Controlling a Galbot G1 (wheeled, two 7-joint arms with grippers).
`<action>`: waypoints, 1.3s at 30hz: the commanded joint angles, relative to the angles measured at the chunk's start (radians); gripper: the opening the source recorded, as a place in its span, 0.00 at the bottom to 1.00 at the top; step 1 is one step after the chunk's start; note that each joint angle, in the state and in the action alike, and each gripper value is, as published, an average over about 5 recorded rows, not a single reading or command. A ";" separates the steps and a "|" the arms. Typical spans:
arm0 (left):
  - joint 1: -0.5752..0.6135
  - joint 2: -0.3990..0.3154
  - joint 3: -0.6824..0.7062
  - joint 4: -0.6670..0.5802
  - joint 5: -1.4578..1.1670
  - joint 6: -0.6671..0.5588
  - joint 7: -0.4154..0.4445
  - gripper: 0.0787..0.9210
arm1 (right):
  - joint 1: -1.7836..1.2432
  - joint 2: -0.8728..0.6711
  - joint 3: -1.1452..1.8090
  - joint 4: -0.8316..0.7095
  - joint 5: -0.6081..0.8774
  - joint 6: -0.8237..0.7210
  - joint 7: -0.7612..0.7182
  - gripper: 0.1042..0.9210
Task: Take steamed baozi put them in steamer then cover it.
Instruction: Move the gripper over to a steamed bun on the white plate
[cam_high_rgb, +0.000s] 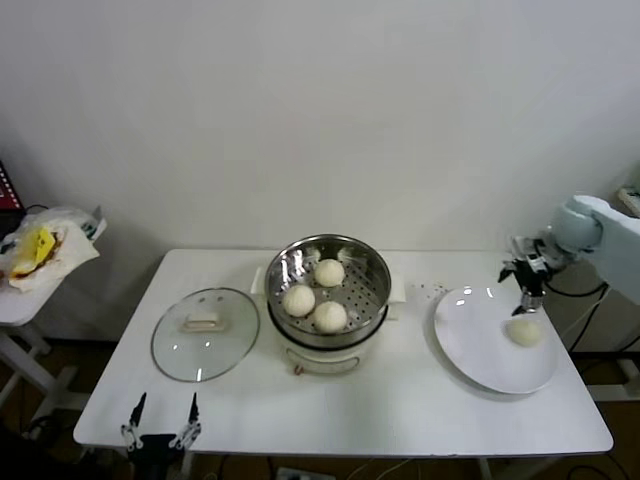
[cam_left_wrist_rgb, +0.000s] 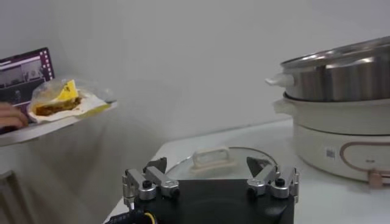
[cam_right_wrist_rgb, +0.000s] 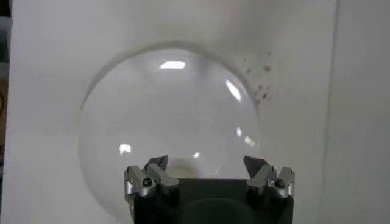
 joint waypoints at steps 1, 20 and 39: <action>0.001 -0.008 -0.004 -0.005 0.011 0.004 -0.004 0.88 | -0.215 0.059 0.242 -0.239 -0.209 0.062 -0.030 0.88; -0.004 -0.013 -0.014 0.005 0.010 0.003 -0.009 0.88 | -0.242 0.209 0.272 -0.385 -0.275 0.094 -0.003 0.88; -0.003 -0.016 -0.011 0.011 0.019 0.001 -0.014 0.88 | -0.240 0.241 0.300 -0.430 -0.294 0.110 -0.003 0.77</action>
